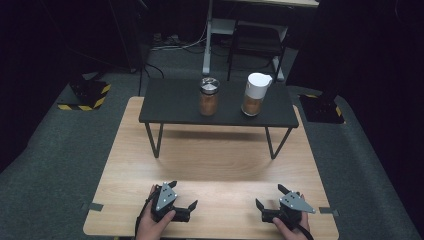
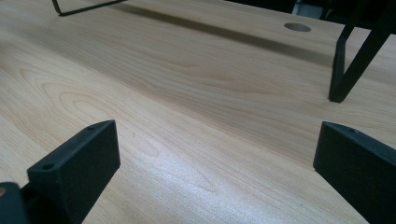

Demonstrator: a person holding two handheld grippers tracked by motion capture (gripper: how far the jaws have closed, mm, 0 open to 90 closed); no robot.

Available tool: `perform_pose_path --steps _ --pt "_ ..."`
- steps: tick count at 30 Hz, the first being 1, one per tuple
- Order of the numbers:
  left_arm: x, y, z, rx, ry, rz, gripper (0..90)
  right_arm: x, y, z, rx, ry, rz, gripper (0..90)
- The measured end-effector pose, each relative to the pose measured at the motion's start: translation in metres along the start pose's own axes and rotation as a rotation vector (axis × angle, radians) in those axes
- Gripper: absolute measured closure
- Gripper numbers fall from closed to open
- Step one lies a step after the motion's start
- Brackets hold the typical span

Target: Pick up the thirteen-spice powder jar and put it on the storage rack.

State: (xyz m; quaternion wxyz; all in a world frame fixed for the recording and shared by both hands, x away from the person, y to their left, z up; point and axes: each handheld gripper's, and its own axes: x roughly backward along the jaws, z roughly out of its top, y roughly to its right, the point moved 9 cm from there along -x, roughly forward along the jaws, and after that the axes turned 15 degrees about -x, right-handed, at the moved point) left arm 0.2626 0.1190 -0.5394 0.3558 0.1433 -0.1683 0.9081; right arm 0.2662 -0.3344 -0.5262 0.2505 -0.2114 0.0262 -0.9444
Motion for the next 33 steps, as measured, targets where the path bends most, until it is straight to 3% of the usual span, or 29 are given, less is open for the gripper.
perform_pose_path --steps 10,15,21,33 --pt "0.0001 0.0034 0.0008 -0.017 -0.006 0.023 0.5 -0.0004 -0.0003 0.0002 0.020 -0.007 0.016 0.3" --pt "0.0001 0.0038 0.0010 -0.030 -0.005 0.015 0.5 -0.0005 0.0003 0.0005 0.009 -0.008 0.014 0.2" --pt "0.0014 0.0010 -0.0009 -0.014 0.010 -0.005 0.5 -0.0009 0.0004 0.0009 0.004 -0.012 0.008 0.2" --pt "-0.0015 0.0004 0.0020 -0.023 -0.020 -0.022 0.5 -0.0015 -0.0043 0.0001 0.041 -0.011 0.001 0.3"
